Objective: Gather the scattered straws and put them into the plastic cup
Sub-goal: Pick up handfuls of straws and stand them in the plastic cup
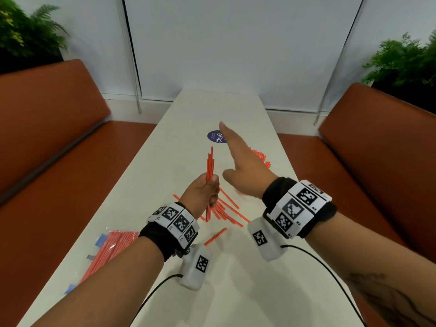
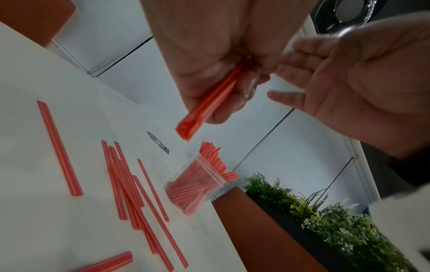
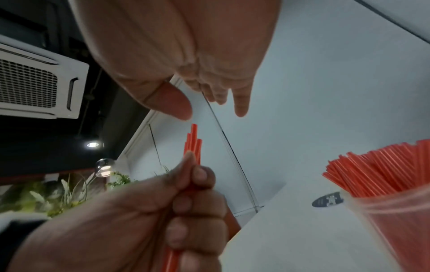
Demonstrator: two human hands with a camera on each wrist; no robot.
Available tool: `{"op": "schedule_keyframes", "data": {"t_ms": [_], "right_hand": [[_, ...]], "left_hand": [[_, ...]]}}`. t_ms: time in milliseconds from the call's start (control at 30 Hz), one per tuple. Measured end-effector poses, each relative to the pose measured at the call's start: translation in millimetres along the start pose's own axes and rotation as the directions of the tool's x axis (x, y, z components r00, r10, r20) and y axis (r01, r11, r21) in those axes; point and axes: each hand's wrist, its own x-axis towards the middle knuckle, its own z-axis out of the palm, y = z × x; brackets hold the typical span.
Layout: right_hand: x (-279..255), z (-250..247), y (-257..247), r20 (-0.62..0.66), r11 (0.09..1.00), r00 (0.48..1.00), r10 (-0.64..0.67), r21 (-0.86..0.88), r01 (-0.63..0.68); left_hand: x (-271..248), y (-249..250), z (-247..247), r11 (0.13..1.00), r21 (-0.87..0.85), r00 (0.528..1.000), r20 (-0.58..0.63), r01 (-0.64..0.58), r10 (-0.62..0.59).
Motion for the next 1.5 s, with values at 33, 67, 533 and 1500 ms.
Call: {"op": "schedule_keyframes", "data": {"t_ms": [33, 67, 533, 1500], "right_hand": [[2, 0, -1, 0.085, 0.997, 0.996, -0.009, -0.074, 0.015], [3, 1, -1, 0.164, 0.988, 0.987, -0.007, -0.152, 0.032], [4, 54, 46, 0.25, 0.975, 0.961, 0.121, -0.214, -0.067], [4, 57, 39, 0.304, 0.911, 0.909, 0.286, 0.207, -0.356]], "left_hand": [[0, -2, 0, 1.0, -0.011, 1.0, 0.015, 0.013, -0.012], [0, -3, -1, 0.999, -0.023, 0.999, 0.026, 0.025, -0.025], [-2, -19, -44, 0.66, -0.692, 0.919, 0.014, 0.294, -0.395], [2, -30, 3, 0.859, -0.454, 0.952, -0.072, 0.235, -0.298]]}}
